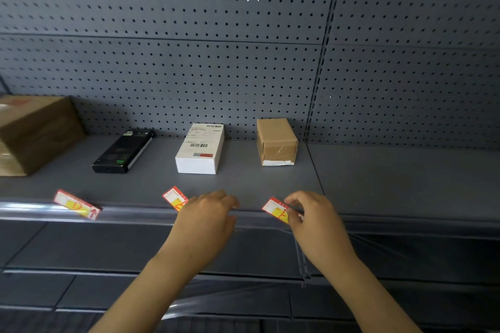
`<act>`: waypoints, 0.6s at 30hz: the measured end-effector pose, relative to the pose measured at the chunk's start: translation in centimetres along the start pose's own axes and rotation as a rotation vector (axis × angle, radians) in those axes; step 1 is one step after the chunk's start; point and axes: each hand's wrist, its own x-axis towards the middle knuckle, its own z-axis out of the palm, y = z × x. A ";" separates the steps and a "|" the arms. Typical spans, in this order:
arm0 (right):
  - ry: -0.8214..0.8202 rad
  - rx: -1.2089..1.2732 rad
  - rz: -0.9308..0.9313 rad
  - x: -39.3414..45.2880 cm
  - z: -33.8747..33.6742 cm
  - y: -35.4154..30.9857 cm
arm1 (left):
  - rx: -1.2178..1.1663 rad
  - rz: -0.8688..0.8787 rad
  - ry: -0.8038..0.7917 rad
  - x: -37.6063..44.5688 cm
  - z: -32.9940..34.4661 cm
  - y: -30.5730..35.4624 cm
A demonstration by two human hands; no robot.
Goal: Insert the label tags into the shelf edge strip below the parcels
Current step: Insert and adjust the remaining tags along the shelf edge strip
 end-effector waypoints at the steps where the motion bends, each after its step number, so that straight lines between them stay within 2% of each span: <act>1: -0.004 -0.002 0.003 0.1 0.1 -0.2 | -0.001 -0.002 0.004 -0.1 -0.1 -0.3; 18: -0.102 -0.039 -0.004 -0.2 6.4 -9.3 | -0.016 -0.030 -0.008 -2.3 -2.4 -10.5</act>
